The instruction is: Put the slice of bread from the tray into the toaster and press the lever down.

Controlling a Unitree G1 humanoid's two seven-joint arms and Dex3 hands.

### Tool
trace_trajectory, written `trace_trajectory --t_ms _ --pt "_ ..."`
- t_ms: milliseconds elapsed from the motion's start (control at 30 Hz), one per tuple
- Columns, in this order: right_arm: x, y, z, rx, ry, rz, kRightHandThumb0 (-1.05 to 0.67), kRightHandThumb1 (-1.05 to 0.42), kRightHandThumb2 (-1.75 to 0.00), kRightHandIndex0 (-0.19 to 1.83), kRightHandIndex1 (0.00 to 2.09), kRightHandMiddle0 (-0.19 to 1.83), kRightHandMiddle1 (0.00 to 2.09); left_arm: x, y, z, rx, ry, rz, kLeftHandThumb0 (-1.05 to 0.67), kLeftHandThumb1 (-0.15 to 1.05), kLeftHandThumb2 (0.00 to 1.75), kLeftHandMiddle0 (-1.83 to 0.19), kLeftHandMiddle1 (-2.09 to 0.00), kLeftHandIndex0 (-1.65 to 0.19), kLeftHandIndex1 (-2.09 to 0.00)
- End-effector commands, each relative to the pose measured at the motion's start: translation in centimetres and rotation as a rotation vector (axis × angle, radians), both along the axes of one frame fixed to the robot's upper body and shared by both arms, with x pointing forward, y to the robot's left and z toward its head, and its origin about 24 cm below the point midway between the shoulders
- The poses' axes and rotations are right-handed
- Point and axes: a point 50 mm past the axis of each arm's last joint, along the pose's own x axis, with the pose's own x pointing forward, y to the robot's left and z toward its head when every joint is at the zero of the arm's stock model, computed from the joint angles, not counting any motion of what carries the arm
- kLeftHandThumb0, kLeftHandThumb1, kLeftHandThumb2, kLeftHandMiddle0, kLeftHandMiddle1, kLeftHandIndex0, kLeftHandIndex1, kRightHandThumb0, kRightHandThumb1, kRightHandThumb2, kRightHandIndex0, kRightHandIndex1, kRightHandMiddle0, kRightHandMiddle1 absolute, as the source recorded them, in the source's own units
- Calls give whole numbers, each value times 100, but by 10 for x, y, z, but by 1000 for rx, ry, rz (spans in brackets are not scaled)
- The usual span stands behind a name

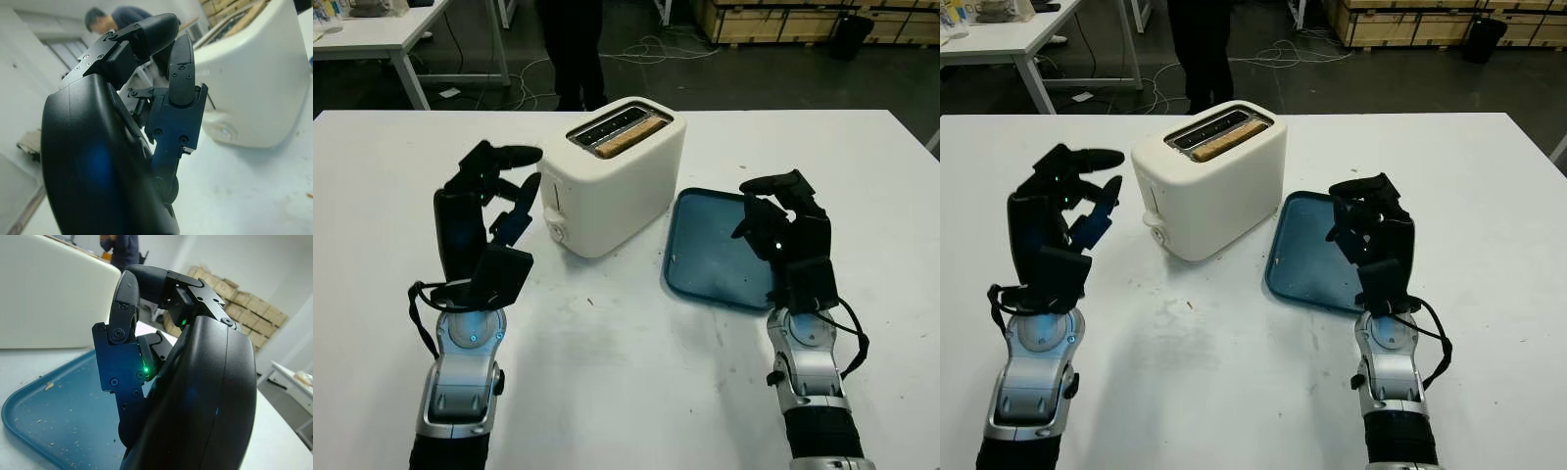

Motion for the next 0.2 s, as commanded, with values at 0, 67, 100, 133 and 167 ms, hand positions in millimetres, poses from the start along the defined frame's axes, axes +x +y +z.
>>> trace_trajectory --t_ms 0,67,100,133,167 --pt "3 0 7 -1 -30 -2 -51 -92 -36 83 175 63 144 -4 1 -5 -9 24 33 -40 92 31 -46 -165 -59 -100" --pt "3 -1 7 14 -23 7 -50 -92 -36 83 175 63 143 -5 0 -8 -17 38 50 -41 92 32 -43 -168 -55 -107" --pt "3 -1 8 20 -19 11 -50 -92 -36 83 175 63 142 -6 -1 -9 -22 38 54 -42 92 32 -42 -169 -54 -109" --pt "3 0 8 27 -14 15 -49 -92 -36 84 175 64 141 -6 -1 -9 -27 37 56 -43 92 32 -42 -172 -54 -112" --pt "3 0 8 32 -11 18 -49 -92 -36 84 175 65 140 -5 -2 -10 -33 35 55 -43 92 32 -42 -173 -53 -115"
